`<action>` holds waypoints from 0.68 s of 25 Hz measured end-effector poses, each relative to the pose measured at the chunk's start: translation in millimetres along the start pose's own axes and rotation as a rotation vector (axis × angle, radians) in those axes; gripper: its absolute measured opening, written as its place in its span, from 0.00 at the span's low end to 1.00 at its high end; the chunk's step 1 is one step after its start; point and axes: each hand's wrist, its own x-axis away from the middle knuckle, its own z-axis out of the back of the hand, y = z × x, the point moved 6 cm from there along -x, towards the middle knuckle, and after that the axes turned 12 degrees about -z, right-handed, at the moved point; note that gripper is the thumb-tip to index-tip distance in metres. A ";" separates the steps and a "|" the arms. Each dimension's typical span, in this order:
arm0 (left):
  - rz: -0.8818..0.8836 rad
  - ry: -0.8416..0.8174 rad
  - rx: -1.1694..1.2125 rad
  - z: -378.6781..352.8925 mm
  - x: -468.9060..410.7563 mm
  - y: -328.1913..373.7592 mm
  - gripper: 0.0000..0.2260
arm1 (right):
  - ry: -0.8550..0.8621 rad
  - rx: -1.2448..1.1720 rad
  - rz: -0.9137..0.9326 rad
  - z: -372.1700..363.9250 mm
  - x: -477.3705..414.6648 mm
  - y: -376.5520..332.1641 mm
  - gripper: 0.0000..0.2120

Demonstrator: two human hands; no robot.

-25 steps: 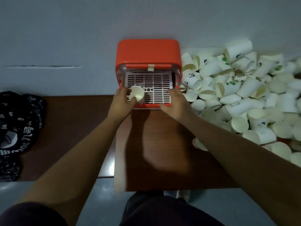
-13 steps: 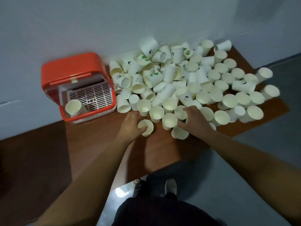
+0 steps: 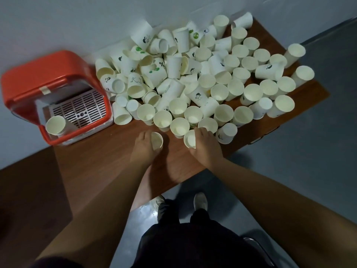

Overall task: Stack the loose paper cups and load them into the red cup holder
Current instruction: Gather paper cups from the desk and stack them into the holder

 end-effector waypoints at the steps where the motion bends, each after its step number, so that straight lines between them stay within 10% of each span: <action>1: -0.015 0.009 0.016 2.9 3.3 2.3 0.31 | 0.011 0.013 0.025 0.6 -0.1 -1.6 0.31; 10: 0.102 0.065 0.145 26.6 34.6 -17.8 0.31 | -0.172 0.076 0.087 -26.1 9.8 -17.4 0.49; 17: 0.168 0.098 0.192 42.3 53.4 -43.6 0.31 | -0.250 -0.121 0.127 -14.2 20.2 -61.8 0.35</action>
